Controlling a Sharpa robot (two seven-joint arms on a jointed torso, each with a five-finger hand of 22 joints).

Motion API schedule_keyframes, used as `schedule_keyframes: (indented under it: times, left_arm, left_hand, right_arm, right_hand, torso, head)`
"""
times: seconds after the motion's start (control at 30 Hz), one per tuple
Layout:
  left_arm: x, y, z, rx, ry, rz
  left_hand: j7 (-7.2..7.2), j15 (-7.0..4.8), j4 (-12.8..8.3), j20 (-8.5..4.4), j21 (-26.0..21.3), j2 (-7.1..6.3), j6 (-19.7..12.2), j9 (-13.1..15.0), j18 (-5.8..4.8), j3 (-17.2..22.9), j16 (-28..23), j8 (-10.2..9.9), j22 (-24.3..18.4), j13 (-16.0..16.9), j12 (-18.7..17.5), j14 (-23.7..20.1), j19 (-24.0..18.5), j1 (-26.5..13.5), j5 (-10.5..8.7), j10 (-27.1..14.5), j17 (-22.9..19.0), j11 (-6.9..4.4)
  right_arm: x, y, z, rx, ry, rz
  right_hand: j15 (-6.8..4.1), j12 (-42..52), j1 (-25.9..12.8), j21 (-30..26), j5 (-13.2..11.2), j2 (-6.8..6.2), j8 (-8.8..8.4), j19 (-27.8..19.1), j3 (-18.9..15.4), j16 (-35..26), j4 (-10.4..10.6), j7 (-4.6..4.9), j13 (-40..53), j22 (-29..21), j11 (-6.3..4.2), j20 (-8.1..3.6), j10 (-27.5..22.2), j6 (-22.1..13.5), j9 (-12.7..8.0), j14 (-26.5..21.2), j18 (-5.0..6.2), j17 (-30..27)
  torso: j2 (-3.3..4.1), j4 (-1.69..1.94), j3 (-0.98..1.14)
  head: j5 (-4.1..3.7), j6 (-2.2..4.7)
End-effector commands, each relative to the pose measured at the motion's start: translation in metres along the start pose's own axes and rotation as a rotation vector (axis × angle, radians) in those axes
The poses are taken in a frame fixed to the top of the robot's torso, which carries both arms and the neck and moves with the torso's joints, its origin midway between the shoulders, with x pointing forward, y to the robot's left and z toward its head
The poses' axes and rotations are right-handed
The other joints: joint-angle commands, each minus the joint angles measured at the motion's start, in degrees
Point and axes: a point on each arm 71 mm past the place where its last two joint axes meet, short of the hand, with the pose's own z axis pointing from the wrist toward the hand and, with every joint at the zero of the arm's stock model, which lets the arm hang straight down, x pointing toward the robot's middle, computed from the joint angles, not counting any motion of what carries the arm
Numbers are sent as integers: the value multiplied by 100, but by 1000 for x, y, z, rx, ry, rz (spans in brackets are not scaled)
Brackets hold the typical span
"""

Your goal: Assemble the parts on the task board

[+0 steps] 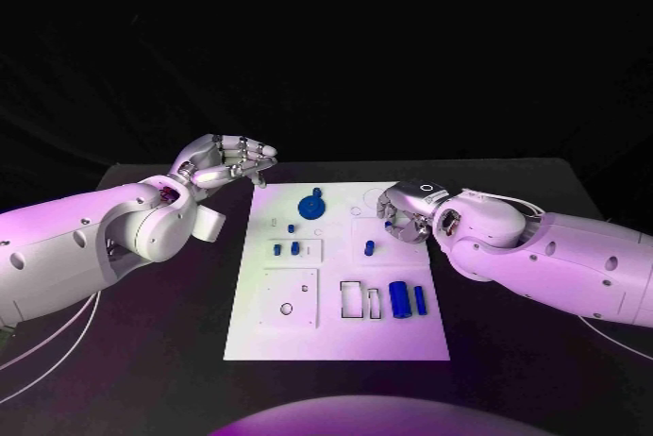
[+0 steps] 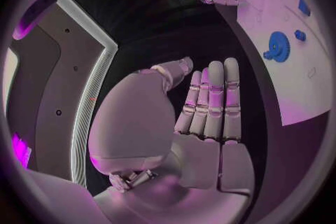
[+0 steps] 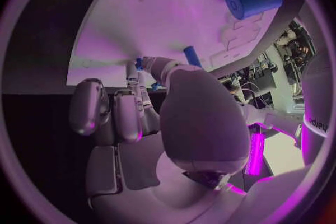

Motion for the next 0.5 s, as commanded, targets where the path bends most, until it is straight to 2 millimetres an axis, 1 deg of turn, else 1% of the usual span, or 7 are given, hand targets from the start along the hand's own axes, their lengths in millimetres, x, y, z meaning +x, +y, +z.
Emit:
schedule_keyframes:
  times: [0.03,0.07,0.13,0.17,0.4,0.5]
  left_arm:
    - [2,-2,1,10,16,-7]
    - [2,-2,1,10,17,-6]
    - [3,-2,1,10,17,-6]
    - [3,-2,1,10,17,-6]
    - [3,-2,1,10,20,-5]
    - [3,-2,1,9,19,-4]
  left_hand:
    - [47,1,-3,-3,-36,52,-14,-6,80,-33,-35,-11,-12,-11,2,-24,52,-15,24,-15,-7,22]
    - [47,1,-3,-3,-36,52,-14,-6,80,-33,-35,-11,-12,-11,2,-24,52,-15,24,-15,-7,22]
    - [47,1,-3,-3,-36,52,-14,-6,80,-33,-35,-11,-12,-11,2,-24,52,-15,24,-15,-7,22]
    - [47,1,-3,-3,-36,52,-14,-6,80,-33,-35,-11,-12,-11,2,-24,52,-15,24,-15,-7,22]
    - [53,4,-8,-2,-44,52,-28,-9,80,-36,-44,-18,-17,-14,-3,-29,52,-12,23,-26,-11,26]
    - [57,6,-10,-1,-49,52,-35,-11,79,-38,-48,-21,-20,-15,-5,-31,52,-11,23,-32,-12,29]
  right_arm:
    - [15,1,-3,9,52,-19]
    - [15,1,-3,14,50,-22]
    - [16,0,-4,20,48,-27]
    - [16,0,-3,22,48,-29]
    - [21,2,-4,29,56,-46]
    - [22,2,-4,30,58,-49]
  right_hand:
    - [-79,99,43,84,1,131,71,70,75,32,-92,-244,106,427,-65,-34,166,950,51,143,6,37]
    - [-100,123,61,113,10,172,95,87,159,31,-140,-255,121,449,-84,-57,230,940,76,145,0,33]
    - [-107,129,52,118,11,179,108,91,205,29,-160,-258,128,455,-90,-67,251,934,91,146,-2,30]
    - [-120,155,52,135,14,198,121,100,283,27,-196,-266,146,470,-106,-82,309,920,109,147,-5,26]
    - [-135,165,18,151,16,206,149,106,487,26,-276,-276,178,497,-117,-105,344,902,151,150,-9,24]
    - [-135,165,16,145,16,206,151,103,503,24,-283,-276,180,495,-118,-106,345,901,154,150,-8,21]
  torso:
    - [-1,0,-4]
    - [-1,-1,-4]
    - [1,-2,-5]
    - [1,-1,-4]
    - [5,3,-1]
    - [3,0,-3]
  head:
    - [-6,-3]
    - [-6,-2]
    - [-4,-3]
    - [-3,-4]
    - [-1,-18]
    - [5,-27]
